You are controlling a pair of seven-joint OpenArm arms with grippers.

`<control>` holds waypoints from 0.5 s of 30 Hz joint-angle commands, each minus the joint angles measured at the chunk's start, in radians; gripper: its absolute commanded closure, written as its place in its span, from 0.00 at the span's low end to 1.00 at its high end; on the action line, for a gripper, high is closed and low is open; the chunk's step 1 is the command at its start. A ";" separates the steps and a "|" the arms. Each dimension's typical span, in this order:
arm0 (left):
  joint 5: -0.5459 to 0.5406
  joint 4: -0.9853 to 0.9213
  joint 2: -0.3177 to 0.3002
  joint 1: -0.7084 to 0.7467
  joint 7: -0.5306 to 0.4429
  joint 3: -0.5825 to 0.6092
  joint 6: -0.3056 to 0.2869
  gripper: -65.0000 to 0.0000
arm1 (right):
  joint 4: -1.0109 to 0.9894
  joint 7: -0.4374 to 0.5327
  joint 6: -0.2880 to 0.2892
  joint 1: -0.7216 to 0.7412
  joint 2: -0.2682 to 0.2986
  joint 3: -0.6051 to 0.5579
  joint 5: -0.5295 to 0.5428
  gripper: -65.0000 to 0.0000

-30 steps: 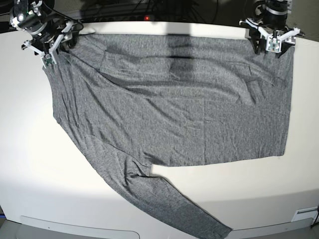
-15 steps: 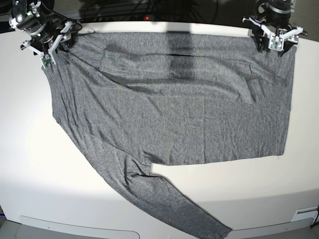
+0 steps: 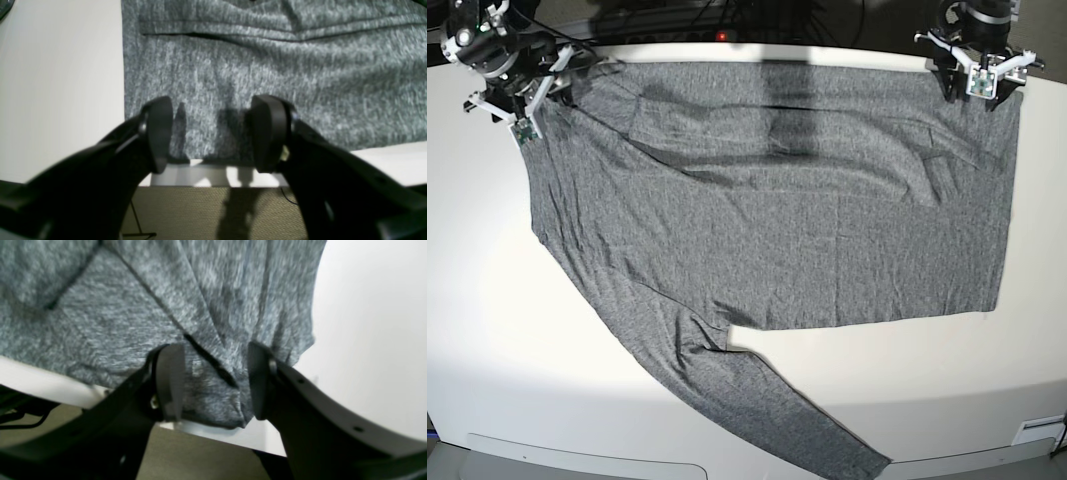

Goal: Fold the T-shirt properly
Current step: 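Hold the shirt edge taut with both grippers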

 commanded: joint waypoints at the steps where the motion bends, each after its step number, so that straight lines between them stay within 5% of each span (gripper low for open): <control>1: -0.012 -0.015 -0.005 0.033 0.124 0.006 -0.027 0.44 | 0.027 0.011 -0.008 -0.003 0.013 0.007 0.006 0.53; 15: -0.011 0.025 -0.005 0.030 0.099 0.006 -0.027 0.44 | 0.087 -0.003 -0.008 -0.003 0.013 0.007 0.006 0.53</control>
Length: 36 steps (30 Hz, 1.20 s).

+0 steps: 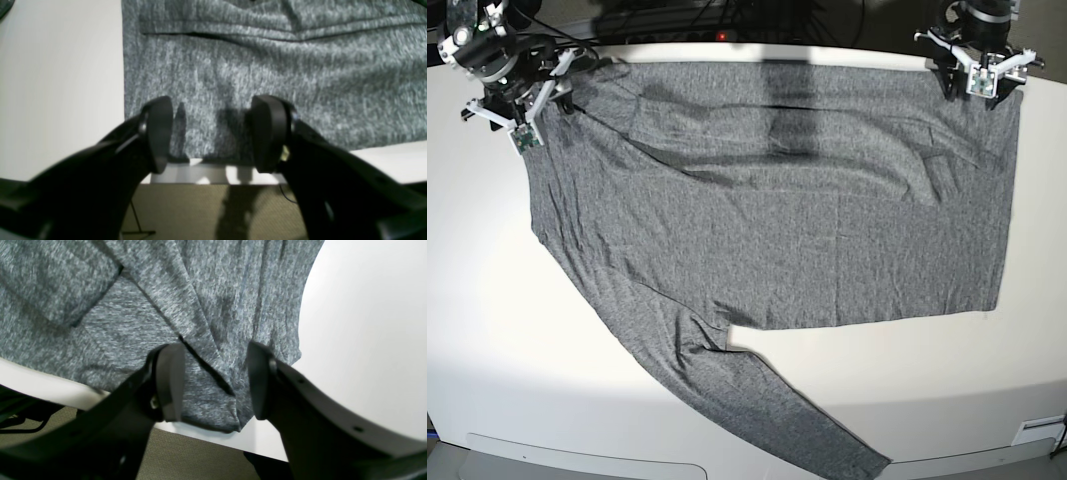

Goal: Fold the T-shirt properly
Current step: 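Hold the shirt edge taut with both grippers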

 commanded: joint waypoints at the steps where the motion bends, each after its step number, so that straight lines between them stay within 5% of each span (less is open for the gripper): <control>1: -0.010 0.011 -0.005 0.027 0.074 0.006 -0.024 0.44 | 0.019 0.016 -0.006 -0.003 0.013 0.007 0.005 0.53; 36: -0.014 0.076 -0.045 -0.006 0.073 -0.098 -0.024 0.44 | 0.019 0.016 -0.005 0.000 0.013 0.007 0.080 0.53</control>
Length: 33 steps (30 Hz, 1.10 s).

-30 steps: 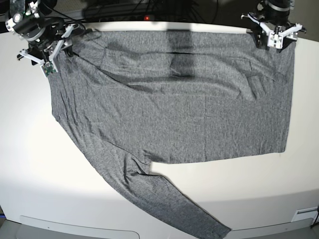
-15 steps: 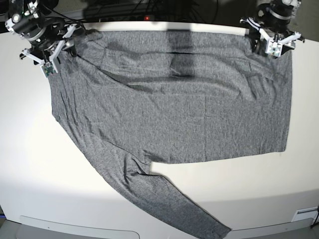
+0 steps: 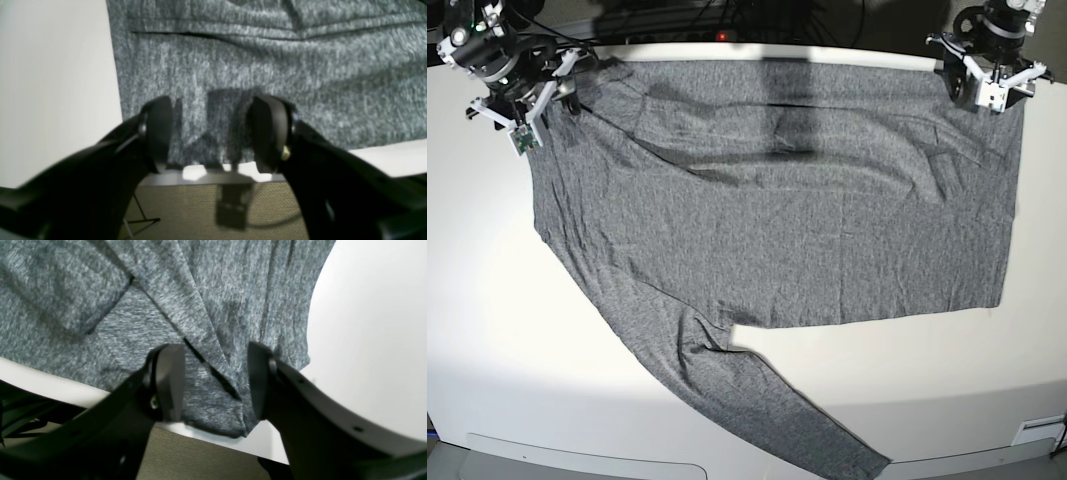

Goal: Fold the T-shirt properly
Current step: 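Hold the shirt edge taut with both grippers, then open both grippers and lift them off the shirt edge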

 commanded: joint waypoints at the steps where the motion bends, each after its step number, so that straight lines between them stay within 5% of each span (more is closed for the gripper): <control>1: 0.002 0.016 -0.015 0.008 -0.010 -0.006 0.007 0.44 | 0.018 0.016 -0.006 0.000 0.013 0.007 0.005 0.53; 12: 0.002 0.160 -0.046 0.008 0.008 -0.017 0.008 0.44 | 0.018 0.016 -0.006 0.000 0.013 0.007 0.005 0.53; 23: -0.018 0.487 -0.077 0.008 0.089 -0.202 0.011 0.44 | 0.018 0.080 -0.006 0.000 0.013 0.007 0.005 0.53; 33: -0.017 0.491 -0.016 -0.072 -0.028 -0.202 0.010 0.44 | 0.018 0.219 -0.005 0.072 -0.022 0.007 0.006 0.53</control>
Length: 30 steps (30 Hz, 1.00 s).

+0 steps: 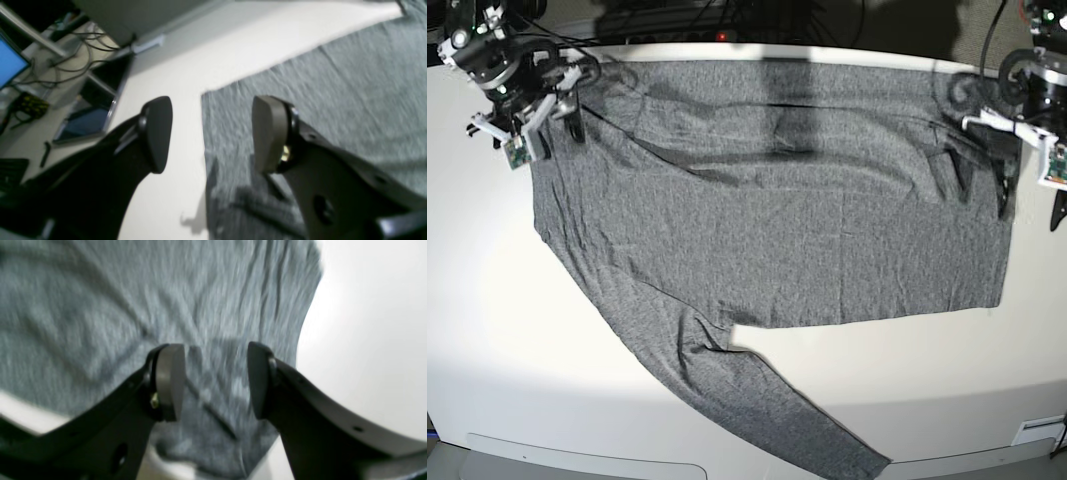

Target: Fold the T-shirt properly

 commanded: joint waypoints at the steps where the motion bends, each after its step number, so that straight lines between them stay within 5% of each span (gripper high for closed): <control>1: 0.007 0.018 0.004 -0.040 -0.033 -0.007 0.014 0.44 | 0.018 0.027 -0.004 0.036 0.002 0.007 0.005 0.53; 10: 0.007 0.018 0.048 -0.344 0.024 -0.007 0.014 0.44 | 0.018 0.009 -0.002 0.353 -0.086 0.007 0.117 0.53; 14: 0.008 0.018 0.048 -0.411 0.033 -0.007 0.014 0.44 | 0.018 0.004 0.001 0.462 -0.085 0.007 0.190 0.53; 30: 0.010 0.018 0.048 -0.710 0.169 -0.007 0.011 0.44 | 0.017 -0.083 0.000 0.908 -0.085 0.006 0.193 0.53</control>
